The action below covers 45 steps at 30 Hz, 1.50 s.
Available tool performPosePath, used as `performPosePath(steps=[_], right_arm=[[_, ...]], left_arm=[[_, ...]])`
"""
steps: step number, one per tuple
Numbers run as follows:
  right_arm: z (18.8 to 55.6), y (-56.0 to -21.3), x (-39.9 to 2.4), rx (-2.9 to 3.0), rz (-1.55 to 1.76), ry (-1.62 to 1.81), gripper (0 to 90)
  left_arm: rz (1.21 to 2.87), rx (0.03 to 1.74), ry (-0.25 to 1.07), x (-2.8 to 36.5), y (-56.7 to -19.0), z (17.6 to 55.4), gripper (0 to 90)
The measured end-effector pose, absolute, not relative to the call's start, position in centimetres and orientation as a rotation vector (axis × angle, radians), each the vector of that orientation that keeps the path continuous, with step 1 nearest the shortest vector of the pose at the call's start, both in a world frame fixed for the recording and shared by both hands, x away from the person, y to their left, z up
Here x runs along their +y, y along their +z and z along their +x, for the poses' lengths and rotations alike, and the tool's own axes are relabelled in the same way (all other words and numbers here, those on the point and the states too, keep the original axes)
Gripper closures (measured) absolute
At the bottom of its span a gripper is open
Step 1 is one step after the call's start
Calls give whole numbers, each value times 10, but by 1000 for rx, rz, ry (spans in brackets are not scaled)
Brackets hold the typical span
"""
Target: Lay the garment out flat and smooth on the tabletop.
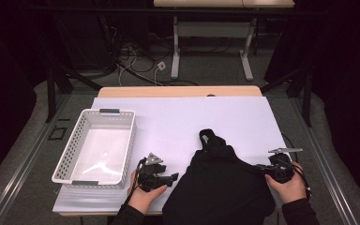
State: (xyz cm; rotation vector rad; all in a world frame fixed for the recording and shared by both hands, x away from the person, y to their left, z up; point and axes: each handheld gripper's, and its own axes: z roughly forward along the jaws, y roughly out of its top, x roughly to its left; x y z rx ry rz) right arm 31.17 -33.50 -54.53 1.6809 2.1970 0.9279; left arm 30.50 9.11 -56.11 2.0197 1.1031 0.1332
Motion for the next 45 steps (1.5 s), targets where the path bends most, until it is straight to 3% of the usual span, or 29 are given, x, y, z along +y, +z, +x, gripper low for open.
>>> performPosePath(steps=[21,25,27,30,37,45], right_arm=[[302,-532,-386,2004,1800,926,851],[303,-534,-379,2028,1783,923,850],[304,-535,-376,2042,1775,916,850],[305,-536,-373,2051,1778,913,849],[305,-537,-370,2061,1766,922,849],[303,-535,-360,2087,1722,936,849]], left_arm=[[2060,1022,130,74,-562,301,386],[2063,987,37,65,-562,297,529],[2059,973,-48,60,-563,295,661],[2060,953,-107,54,-563,293,773],[2054,977,-70,62,-554,298,895],[1976,999,13,89,-522,301,900]])
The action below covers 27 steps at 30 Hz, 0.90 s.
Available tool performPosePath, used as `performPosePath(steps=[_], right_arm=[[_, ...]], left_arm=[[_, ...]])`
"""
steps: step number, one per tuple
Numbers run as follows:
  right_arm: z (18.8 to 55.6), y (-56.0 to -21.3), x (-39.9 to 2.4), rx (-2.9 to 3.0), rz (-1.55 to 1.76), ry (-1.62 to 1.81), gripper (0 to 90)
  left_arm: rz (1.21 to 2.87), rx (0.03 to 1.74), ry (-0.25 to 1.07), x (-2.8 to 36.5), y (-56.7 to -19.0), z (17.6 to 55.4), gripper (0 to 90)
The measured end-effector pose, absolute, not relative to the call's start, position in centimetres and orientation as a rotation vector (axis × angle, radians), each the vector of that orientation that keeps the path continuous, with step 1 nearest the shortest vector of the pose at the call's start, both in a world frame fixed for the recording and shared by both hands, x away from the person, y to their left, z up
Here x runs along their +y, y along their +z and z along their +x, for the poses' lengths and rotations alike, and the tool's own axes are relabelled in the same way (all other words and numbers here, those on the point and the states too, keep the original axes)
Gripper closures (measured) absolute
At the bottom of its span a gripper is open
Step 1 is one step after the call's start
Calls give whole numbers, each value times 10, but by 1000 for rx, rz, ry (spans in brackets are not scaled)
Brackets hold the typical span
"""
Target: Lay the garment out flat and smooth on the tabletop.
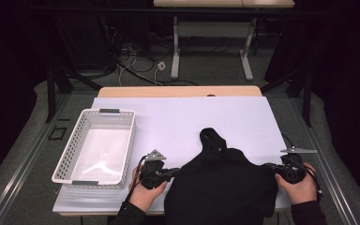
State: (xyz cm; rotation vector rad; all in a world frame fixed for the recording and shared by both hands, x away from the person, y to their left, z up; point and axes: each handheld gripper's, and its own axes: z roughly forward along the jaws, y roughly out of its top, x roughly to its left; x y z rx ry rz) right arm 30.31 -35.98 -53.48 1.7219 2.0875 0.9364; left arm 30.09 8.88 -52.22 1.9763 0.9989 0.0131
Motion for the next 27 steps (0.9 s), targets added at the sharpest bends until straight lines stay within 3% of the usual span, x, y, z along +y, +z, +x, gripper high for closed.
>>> performPosePath(steps=[9,18,22,24,27], right_arm=[[301,-531,-348,2118,1674,975,849],[300,-529,-358,2080,1702,961,850],[299,-528,-369,2040,1736,949,849],[300,-529,-374,2021,1744,944,850],[300,-528,-379,2004,1762,930,850]], left_arm=[[1902,1002,153,112,-487,296,900],[1937,892,23,88,-487,281,897],[1956,828,-106,72,-494,275,833],[1968,820,-88,68,-495,274,809],[1958,846,-5,72,-497,277,701]])
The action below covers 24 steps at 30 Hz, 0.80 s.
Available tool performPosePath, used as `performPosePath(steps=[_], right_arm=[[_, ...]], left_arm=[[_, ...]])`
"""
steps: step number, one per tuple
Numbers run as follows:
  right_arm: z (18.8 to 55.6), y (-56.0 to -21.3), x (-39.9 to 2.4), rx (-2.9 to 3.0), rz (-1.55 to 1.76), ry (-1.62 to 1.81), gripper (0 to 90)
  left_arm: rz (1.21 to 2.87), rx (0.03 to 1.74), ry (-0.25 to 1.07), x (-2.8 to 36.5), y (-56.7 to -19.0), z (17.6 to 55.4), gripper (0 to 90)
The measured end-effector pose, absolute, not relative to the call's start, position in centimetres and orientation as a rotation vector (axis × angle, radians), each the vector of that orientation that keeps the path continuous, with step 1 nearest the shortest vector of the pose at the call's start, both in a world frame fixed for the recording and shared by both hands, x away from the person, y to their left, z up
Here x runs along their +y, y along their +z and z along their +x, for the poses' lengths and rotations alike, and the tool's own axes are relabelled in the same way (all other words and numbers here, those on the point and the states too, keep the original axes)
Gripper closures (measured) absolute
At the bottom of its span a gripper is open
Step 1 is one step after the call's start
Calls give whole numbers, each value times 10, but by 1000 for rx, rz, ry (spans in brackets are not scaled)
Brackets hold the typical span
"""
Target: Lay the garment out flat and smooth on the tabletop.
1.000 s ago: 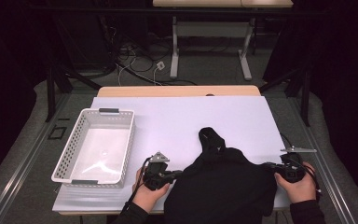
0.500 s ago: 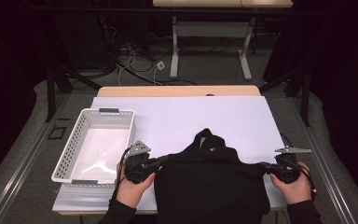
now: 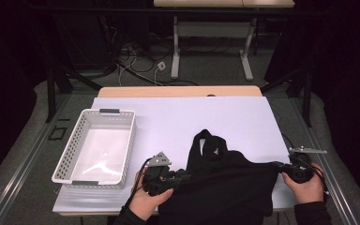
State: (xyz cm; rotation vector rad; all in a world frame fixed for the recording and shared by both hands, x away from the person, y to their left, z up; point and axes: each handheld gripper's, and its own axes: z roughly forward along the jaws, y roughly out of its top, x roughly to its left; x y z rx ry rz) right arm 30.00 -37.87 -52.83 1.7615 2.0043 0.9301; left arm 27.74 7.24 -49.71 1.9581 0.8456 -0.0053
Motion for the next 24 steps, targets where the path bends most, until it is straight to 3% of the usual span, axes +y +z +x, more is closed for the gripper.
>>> performPosePath(steps=[4,8,14,24], right_arm=[[301,-528,-381,1994,1768,914,850],[301,-528,-382,1994,1770,918,850],[302,-530,-381,2007,1763,923,850],[301,-531,-378,2016,1764,922,849]], left_arm=[[1927,946,62,84,-508,290,592],[1968,1035,137,94,-528,304,590],[1998,1107,62,95,-551,308,534],[2053,1011,22,75,-554,284,415]])
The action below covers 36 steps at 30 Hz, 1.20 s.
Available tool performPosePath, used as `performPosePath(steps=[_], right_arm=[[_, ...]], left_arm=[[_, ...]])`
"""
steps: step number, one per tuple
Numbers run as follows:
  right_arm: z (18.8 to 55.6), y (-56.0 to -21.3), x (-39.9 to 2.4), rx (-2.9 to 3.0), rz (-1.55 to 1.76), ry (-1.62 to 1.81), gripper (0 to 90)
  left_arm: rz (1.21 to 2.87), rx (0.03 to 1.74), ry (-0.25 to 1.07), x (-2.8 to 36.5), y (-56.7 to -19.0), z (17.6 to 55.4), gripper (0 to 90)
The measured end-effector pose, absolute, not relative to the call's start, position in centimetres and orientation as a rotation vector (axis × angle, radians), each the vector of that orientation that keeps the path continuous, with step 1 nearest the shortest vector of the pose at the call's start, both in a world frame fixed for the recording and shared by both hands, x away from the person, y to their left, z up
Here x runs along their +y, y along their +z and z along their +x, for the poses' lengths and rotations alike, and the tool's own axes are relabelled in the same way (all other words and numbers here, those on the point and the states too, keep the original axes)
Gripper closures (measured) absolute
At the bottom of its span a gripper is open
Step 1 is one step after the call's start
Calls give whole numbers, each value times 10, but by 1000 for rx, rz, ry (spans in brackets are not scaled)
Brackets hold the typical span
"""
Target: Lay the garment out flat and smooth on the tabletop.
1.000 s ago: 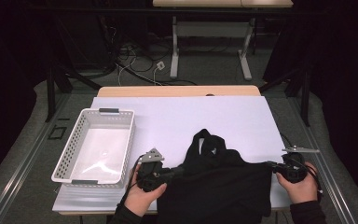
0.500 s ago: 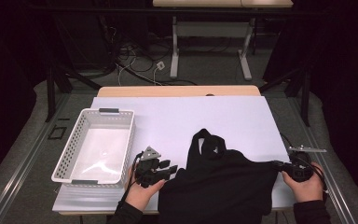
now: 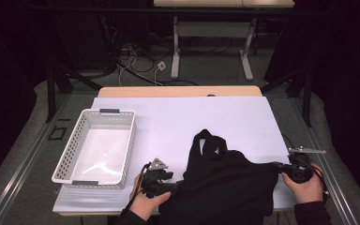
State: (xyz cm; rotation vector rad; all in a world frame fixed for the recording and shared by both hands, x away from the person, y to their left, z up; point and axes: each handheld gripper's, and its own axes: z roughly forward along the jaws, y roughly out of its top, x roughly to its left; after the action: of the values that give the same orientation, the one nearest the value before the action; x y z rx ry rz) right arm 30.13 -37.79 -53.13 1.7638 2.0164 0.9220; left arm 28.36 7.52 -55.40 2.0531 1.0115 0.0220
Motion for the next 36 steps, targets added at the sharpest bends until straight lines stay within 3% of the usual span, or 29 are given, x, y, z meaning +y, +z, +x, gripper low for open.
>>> performPosePath(steps=[16,22,31,36], right_arm=[[302,-535,-373,2036,1759,920,848],[302,-535,-372,2038,1759,919,848],[302,-535,-372,2044,1751,917,847],[302,-535,-371,2043,1750,918,847]], left_arm=[[2141,893,19,51,-558,262,398],[2116,906,-13,55,-552,262,514],[2050,976,-75,63,-547,267,764],[2044,993,-76,67,-544,269,834]])
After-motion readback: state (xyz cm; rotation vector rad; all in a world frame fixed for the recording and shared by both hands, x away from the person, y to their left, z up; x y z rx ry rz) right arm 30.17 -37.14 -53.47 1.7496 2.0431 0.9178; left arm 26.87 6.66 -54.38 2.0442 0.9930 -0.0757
